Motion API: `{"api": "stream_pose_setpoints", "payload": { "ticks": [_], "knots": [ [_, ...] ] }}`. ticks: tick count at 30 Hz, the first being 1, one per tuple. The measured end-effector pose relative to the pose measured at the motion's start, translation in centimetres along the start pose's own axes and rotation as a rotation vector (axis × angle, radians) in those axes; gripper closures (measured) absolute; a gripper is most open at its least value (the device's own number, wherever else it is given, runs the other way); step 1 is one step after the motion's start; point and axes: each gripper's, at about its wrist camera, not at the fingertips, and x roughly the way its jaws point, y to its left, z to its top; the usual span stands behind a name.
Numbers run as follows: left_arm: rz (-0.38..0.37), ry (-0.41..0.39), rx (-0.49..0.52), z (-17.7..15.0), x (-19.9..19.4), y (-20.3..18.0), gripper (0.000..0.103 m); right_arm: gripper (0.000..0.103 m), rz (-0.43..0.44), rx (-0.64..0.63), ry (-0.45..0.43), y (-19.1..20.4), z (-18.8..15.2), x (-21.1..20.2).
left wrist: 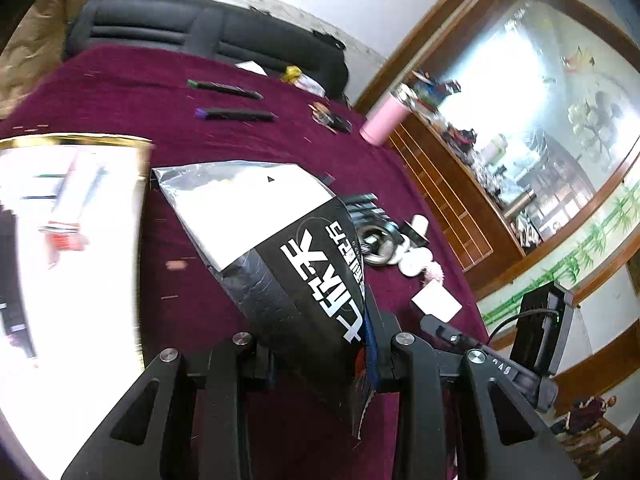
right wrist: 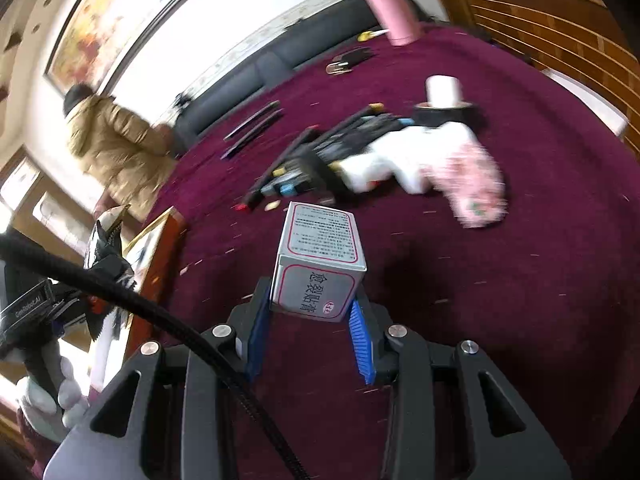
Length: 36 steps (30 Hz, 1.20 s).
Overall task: Organize objects
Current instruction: 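Carry the white box and black bag into the tray and release both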
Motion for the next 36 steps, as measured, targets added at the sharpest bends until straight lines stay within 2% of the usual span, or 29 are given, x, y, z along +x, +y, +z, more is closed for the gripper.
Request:
{"api": "stream_pose_setpoints", "payload": {
  "ticks": [3,7,11,14,17,22,24,28,36],
  "knots": [
    [0.062,-0.026,-0.013,-0.1,-4.0,3.1,0.076,0.069,0.046,-0.061,0.030,3.2,0.1,0.5],
    [0.183,-0.028,-0.026,-0.5,-8.2,7.5,0.076,0.069,0.121,-0.141,0.076,8.3,0.0,2.0],
    [0.288,0.005,-0.078,-1.3,-11.3,12.3,0.075,0.068,0.178,-0.211,0.141,13.0,-0.8,4.6],
    [0.337,0.065,-0.102,-1.8,-12.1,14.9,0.075,0.068,0.216,-0.256,0.198,16.4,-1.9,6.7],
    [0.358,0.116,-0.106,-1.9,-11.9,16.1,0.075,0.068,0.230,-0.305,0.244,19.2,-3.0,8.6],
    [0.388,0.248,-0.052,-2.1,-10.6,18.0,0.075,0.068,0.236,-0.362,0.307,22.8,-4.6,11.8],
    [0.408,0.293,-0.029,-2.1,-10.0,19.1,0.075,0.068,0.234,-0.373,0.330,23.6,-4.9,12.9],
    [0.400,0.359,0.015,-2.0,-8.4,19.0,0.075,0.068,0.208,-0.393,0.359,24.8,-5.2,14.7],
    [0.412,0.389,0.023,-2.3,-8.2,18.6,0.071,0.068,0.132,-0.440,0.402,26.8,-5.1,18.2]
  ]
}}
